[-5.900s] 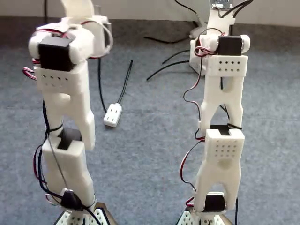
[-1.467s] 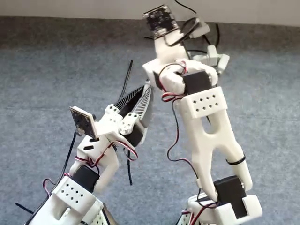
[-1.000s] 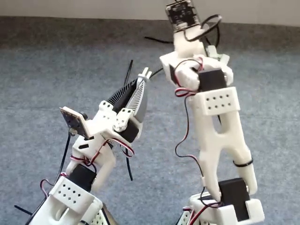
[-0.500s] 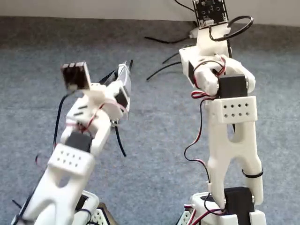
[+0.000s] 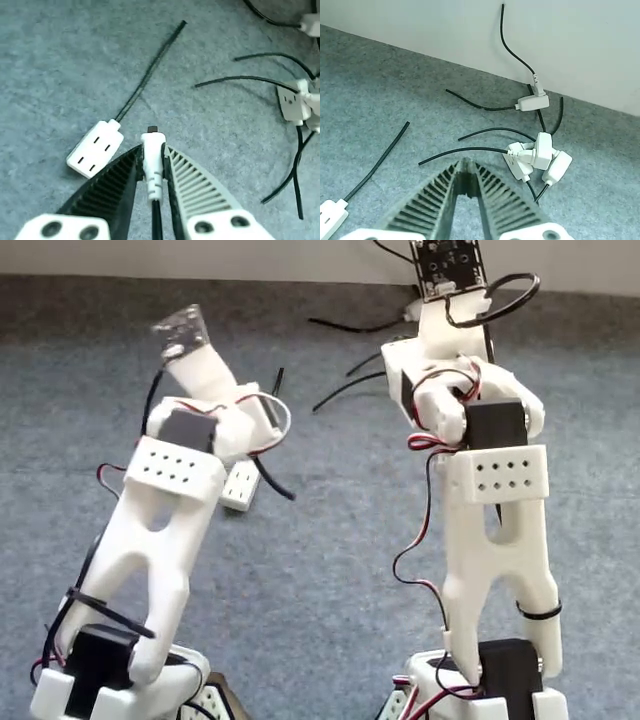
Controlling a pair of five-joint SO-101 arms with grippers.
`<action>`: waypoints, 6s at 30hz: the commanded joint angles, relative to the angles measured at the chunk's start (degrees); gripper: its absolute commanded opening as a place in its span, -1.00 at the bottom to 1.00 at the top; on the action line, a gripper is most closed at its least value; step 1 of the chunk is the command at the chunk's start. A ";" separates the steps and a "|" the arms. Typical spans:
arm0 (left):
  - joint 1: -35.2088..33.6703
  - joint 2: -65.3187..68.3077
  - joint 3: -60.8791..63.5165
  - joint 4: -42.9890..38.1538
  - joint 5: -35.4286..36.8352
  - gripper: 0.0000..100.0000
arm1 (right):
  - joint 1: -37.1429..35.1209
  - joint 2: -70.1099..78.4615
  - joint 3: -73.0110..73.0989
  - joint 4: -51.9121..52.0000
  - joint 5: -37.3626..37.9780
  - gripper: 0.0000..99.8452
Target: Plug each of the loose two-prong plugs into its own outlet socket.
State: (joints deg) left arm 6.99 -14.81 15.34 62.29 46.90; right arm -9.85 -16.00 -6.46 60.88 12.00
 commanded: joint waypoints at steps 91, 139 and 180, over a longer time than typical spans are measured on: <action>-7.34 11.21 21.41 -12.13 29.19 -0.99 | 0.66 -2.95 -0.75 -1.01 0.35 -0.99; -9.54 33.54 -24.66 32.35 -26.20 -0.73 | 0.66 -2.86 -0.75 -1.01 0.44 -0.99; -40.66 33.54 -72.22 38.68 -29.71 -0.55 | -6.64 15.25 -0.75 -5.58 -21.63 -0.85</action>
State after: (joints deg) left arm -26.77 19.03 -55.08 100.53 16.75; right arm -10.64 -3.08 -6.46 56.22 -9.10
